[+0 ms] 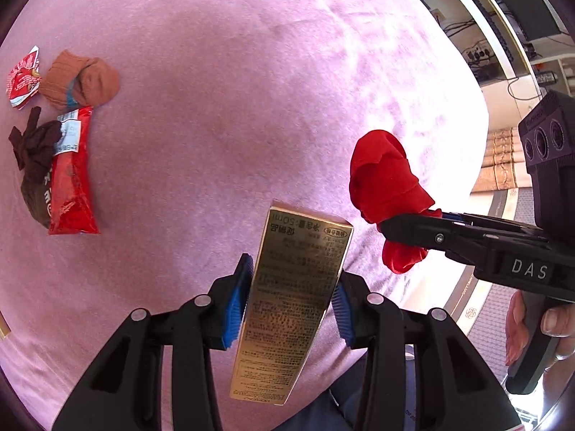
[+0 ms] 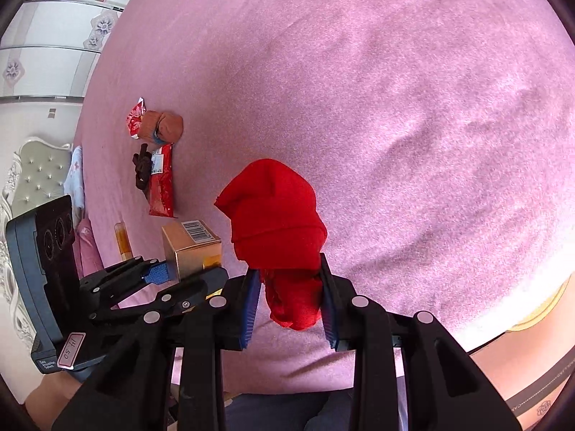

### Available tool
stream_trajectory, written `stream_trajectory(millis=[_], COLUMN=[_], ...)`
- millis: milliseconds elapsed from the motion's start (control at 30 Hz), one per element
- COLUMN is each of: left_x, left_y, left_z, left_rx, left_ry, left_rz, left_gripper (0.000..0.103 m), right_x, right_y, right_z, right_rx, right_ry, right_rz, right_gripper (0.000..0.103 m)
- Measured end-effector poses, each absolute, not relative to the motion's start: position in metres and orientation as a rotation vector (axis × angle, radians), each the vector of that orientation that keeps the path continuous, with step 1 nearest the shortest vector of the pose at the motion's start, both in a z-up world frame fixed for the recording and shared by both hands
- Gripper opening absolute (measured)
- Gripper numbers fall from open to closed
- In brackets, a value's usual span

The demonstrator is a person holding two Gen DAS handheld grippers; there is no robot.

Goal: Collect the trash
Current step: 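Carry the gold box and red cloth with both tools over the yellow bin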

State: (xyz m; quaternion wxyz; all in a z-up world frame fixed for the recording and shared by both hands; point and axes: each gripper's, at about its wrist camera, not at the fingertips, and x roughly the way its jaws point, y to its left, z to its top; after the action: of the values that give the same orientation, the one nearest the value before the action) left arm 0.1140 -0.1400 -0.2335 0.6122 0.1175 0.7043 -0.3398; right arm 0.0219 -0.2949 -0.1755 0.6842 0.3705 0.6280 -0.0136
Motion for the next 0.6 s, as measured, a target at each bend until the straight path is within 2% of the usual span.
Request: stream_trajectory(millis=[233, 600], left_x=[0.063, -0.011], left_y=[-0.166, -0.254], left_z=[-0.213, -0.195], left_rx=[0.298, 0.356], left_ry=[1.627, 1.631], left_rz=[-0.823, -0.885], left_gripper=[0.042, 0.042], right_x=[-0.019, -0.110], right_y=[-0.331, -0.418], right_z=[-0.164, -0.142], right_rx=[0.877, 0.953], right_ry=[1.337, 1.263], right_rz=[-0.082, -0.156], right_gripper=[0.029, 0.029])
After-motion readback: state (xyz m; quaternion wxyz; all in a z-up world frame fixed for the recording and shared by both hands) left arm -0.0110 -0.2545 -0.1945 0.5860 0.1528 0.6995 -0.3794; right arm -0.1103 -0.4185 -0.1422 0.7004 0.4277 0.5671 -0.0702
